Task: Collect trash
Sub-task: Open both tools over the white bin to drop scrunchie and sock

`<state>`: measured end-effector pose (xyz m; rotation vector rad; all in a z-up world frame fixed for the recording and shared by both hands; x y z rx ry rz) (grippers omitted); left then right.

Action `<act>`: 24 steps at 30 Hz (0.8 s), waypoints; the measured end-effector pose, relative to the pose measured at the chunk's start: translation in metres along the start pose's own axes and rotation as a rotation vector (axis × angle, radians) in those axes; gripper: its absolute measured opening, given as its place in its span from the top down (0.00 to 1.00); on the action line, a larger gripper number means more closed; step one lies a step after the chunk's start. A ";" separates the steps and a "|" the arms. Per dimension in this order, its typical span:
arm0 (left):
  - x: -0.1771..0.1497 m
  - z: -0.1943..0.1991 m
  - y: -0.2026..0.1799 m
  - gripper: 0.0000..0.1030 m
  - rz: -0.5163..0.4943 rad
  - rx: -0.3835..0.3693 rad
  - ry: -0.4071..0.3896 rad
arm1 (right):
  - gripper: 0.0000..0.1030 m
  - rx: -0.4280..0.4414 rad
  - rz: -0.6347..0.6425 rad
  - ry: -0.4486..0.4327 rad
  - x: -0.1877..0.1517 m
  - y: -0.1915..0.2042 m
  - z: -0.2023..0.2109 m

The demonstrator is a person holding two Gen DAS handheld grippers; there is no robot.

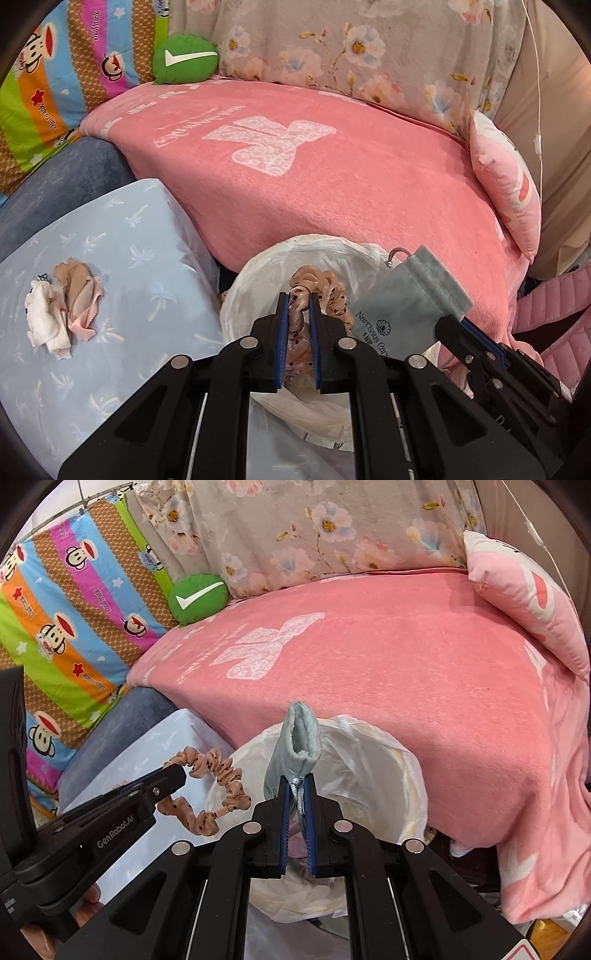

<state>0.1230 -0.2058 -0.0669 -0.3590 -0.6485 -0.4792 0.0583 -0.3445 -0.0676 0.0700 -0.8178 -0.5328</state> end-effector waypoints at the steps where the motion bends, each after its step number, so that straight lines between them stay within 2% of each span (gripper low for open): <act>1: -0.001 -0.002 -0.002 0.89 -0.004 -0.004 0.006 | 0.93 0.001 -0.003 0.006 -0.002 -0.001 -0.001; 13: -0.006 -0.018 -0.006 0.84 -0.020 -0.007 0.051 | 0.91 -0.051 0.023 0.018 -0.008 -0.005 -0.009; 16: -0.008 -0.020 -0.003 0.65 -0.016 0.000 0.055 | 0.88 -0.070 0.042 0.014 -0.009 -0.004 -0.010; 17: -0.008 -0.019 -0.001 0.52 -0.010 0.006 0.053 | 0.88 -0.073 0.047 0.014 -0.009 -0.003 -0.010; 18: -0.008 -0.019 0.000 0.45 -0.005 0.009 0.048 | 0.88 -0.074 0.050 0.015 -0.010 -0.003 -0.010; 19: -0.008 -0.017 0.002 0.43 0.000 0.011 0.041 | 0.88 -0.071 0.053 0.016 -0.010 -0.002 -0.010; 24: -0.008 -0.015 0.010 0.39 0.008 0.026 0.036 | 0.68 -0.075 0.055 0.002 -0.009 0.001 -0.008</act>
Point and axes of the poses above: each gripper's, at about its wrist camera, not at the fingertips, and z roughly against the way its jaws point, y to its left, x to its top, the point moved 9 cm from there along -z, roughly the way its jaws point, and after that the axes turned 2 degrees about z, right-handed, at the moved point
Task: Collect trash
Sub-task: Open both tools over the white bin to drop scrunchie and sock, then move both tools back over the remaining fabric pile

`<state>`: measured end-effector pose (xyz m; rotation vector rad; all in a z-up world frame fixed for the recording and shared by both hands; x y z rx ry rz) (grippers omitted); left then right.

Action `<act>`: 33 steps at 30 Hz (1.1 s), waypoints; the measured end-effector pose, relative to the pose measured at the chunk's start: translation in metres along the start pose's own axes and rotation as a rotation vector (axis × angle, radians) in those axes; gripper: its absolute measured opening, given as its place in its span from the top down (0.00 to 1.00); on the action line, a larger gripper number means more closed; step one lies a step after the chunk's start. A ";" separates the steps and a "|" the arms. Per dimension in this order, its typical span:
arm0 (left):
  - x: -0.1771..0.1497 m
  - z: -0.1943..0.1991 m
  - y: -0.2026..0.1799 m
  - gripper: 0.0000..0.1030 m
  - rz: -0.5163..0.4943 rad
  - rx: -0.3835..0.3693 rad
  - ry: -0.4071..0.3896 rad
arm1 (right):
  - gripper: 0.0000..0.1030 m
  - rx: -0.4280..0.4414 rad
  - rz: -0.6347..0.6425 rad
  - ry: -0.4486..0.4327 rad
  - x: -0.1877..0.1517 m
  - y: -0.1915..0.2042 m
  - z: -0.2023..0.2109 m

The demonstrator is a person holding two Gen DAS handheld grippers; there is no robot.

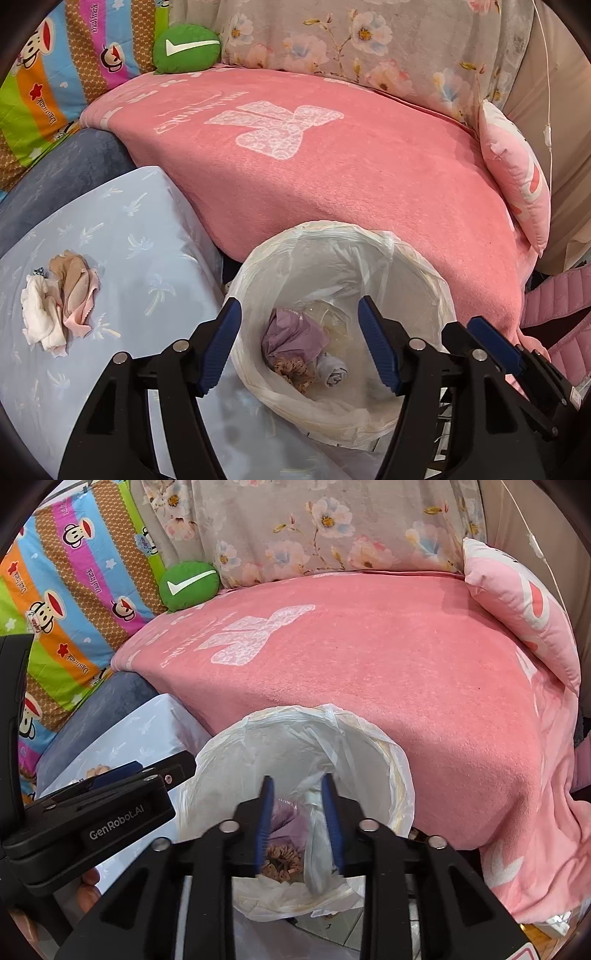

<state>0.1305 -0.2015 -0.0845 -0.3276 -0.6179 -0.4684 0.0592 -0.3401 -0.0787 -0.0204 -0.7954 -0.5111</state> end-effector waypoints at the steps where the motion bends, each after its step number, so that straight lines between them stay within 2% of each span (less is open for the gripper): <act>1: 0.000 0.001 0.003 0.39 0.004 0.004 -0.002 | 0.68 0.001 0.002 0.000 0.000 0.001 0.000; 19: -0.009 0.009 0.045 0.38 0.064 0.055 -0.008 | 0.66 0.037 0.055 0.032 -0.012 0.037 -0.007; 21: -0.010 0.010 0.052 0.35 0.068 0.070 -0.010 | 0.66 0.042 0.063 0.036 -0.014 0.043 -0.008; 24: -0.013 0.014 0.067 0.29 0.094 0.087 -0.013 | 0.65 0.051 0.071 0.047 -0.018 0.053 -0.011; 33: -0.024 0.020 0.124 0.27 0.185 0.143 -0.004 | 0.63 0.081 0.113 0.065 -0.029 0.088 -0.014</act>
Point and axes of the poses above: each gripper's, at about its wrist camera, not at the fingertips, and z roughly against the way its jaws point, y to its left, x to its top, the point moved 9 cm from there along -z, roughly the way its jaws point, and after that the axes turned 2 degrees about z, right-handed, at the moved point
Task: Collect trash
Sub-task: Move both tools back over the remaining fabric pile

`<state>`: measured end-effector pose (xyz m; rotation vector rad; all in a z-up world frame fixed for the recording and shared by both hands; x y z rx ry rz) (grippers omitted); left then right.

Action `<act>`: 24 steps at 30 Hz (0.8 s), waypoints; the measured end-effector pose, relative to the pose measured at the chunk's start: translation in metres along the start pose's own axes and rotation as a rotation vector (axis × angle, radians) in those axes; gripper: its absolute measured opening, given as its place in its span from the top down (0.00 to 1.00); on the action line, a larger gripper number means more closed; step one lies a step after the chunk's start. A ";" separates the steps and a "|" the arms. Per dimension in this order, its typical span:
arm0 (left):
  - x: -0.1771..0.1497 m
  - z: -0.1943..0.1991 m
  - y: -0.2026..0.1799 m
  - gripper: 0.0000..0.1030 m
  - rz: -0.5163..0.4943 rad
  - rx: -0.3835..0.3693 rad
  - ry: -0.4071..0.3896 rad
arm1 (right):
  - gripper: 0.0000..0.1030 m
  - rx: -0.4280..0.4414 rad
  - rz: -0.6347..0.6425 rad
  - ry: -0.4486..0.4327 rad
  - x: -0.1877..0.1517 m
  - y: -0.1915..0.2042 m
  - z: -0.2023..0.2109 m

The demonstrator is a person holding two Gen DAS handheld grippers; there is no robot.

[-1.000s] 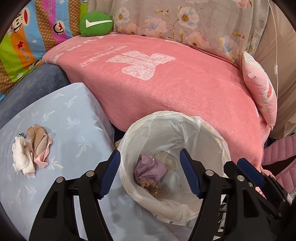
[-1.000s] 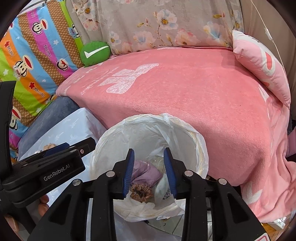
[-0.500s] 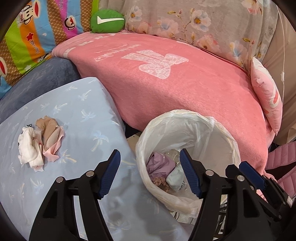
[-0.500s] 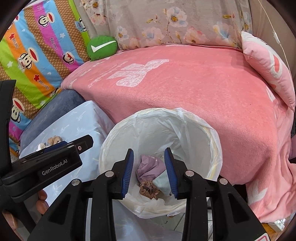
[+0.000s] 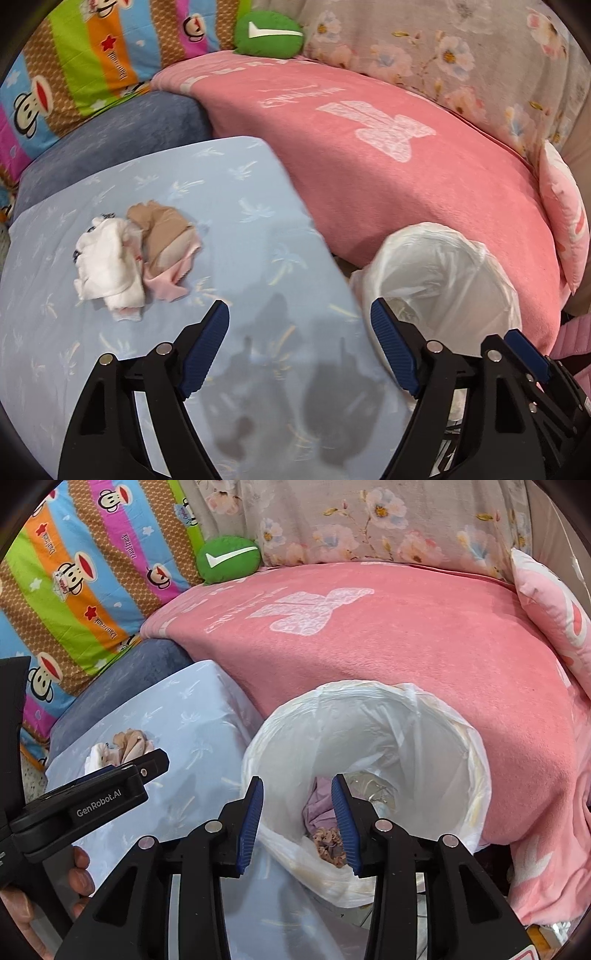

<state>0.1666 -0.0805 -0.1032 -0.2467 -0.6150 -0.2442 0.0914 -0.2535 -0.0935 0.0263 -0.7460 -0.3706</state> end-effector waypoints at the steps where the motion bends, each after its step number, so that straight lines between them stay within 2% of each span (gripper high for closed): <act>1: 0.000 0.000 0.007 0.27 0.010 0.007 0.000 | 0.63 0.006 0.007 0.004 -0.001 0.005 -0.001; 13: 0.000 0.000 0.081 0.27 0.103 0.090 -0.002 | 0.63 0.065 0.081 0.051 -0.013 0.066 -0.022; 24: 0.018 -0.015 0.127 0.24 0.113 0.157 0.006 | 0.62 0.101 0.131 0.082 -0.010 0.113 -0.049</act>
Point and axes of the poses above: each gripper's, at about its wrist camera, not at the fingertips, and z roughly against the way its jaws point, y to its left, x to its top, the point moved 9 cm from there along -z, roughly the way its jaws point, and after that the axes turned 2 degrees about z, right-handed, at the moved point
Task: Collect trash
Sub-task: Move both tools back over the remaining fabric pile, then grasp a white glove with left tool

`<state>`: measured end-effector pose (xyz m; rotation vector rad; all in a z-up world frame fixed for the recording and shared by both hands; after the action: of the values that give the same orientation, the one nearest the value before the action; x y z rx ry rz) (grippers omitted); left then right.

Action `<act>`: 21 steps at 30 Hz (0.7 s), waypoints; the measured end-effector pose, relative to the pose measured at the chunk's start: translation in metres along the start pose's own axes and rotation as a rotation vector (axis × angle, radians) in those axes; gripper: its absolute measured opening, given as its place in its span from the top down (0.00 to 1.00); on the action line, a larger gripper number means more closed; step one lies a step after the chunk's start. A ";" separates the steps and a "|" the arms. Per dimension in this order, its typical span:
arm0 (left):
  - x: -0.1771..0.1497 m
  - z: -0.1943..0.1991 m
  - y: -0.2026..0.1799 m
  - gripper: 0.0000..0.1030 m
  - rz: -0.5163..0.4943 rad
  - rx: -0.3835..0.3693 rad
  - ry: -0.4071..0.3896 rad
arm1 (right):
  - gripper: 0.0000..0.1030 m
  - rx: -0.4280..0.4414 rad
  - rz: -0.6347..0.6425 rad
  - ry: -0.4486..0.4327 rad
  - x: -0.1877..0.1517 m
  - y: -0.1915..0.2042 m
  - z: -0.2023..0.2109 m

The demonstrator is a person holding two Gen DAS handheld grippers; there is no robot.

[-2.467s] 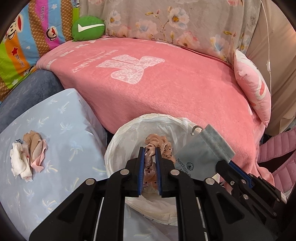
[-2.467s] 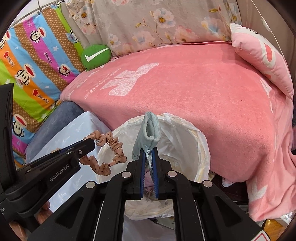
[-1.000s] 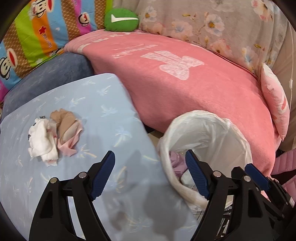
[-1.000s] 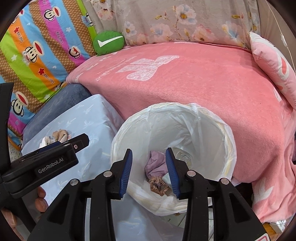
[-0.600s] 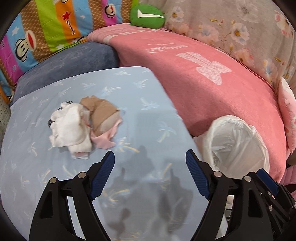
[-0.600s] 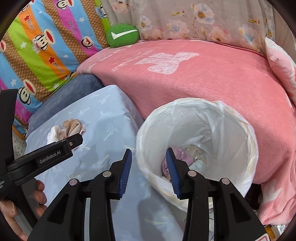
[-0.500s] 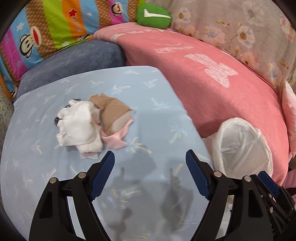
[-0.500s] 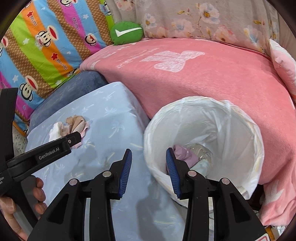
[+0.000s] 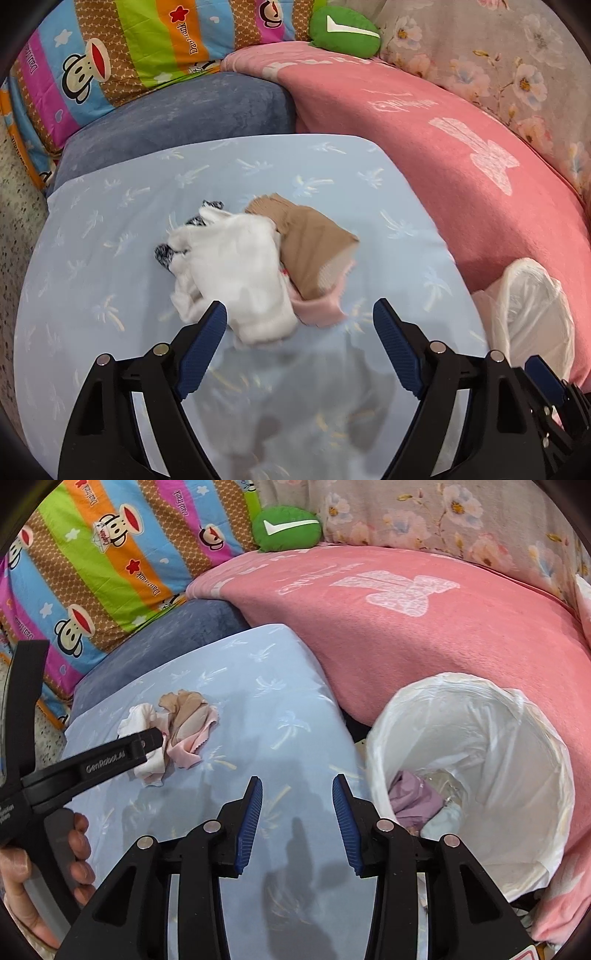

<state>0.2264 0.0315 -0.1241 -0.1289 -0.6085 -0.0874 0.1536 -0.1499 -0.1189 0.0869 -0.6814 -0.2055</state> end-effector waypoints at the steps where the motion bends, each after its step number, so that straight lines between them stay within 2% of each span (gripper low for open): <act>1: 0.005 -0.004 0.004 0.24 -0.002 0.006 -0.001 | 0.62 0.004 0.002 0.002 0.002 0.002 -0.003; 7: 0.021 -0.017 0.022 0.27 0.029 0.010 -0.002 | 0.62 0.026 0.009 0.014 0.012 0.023 -0.021; 11: 0.021 -0.022 0.031 0.56 0.063 -0.040 0.024 | 0.62 0.051 0.029 0.028 0.016 0.044 -0.035; 12: 0.021 -0.023 0.034 0.71 0.072 -0.045 0.028 | 0.62 0.060 0.036 0.033 0.016 0.050 -0.038; 13: 0.019 -0.023 0.038 0.79 0.086 -0.066 0.044 | 0.62 0.068 0.042 0.037 0.016 0.056 -0.041; 14: 0.018 -0.023 0.041 0.91 0.099 -0.082 0.054 | 0.62 0.076 0.049 0.042 0.016 0.063 -0.044; 17: 0.018 -0.011 0.053 0.95 0.134 -0.096 0.035 | 0.62 0.105 0.074 0.055 0.015 0.085 -0.052; 21: 0.019 0.007 0.070 0.95 0.175 -0.119 0.003 | 0.62 0.149 0.096 0.069 0.013 0.113 -0.059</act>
<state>0.2460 0.1012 -0.1143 -0.2965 -0.5866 0.0457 0.2188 -0.0418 -0.1403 0.2029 -0.6296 -0.0594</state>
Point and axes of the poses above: each gripper's, at about its wrist camera, not at the fingertips, and z roughly against the way its jaws point, y to its left, x to its top, the point moved 9 cm from there along -z, roughly the way its jaws point, and after that the axes turned 2 degrees about z, right-handed, at the moved point
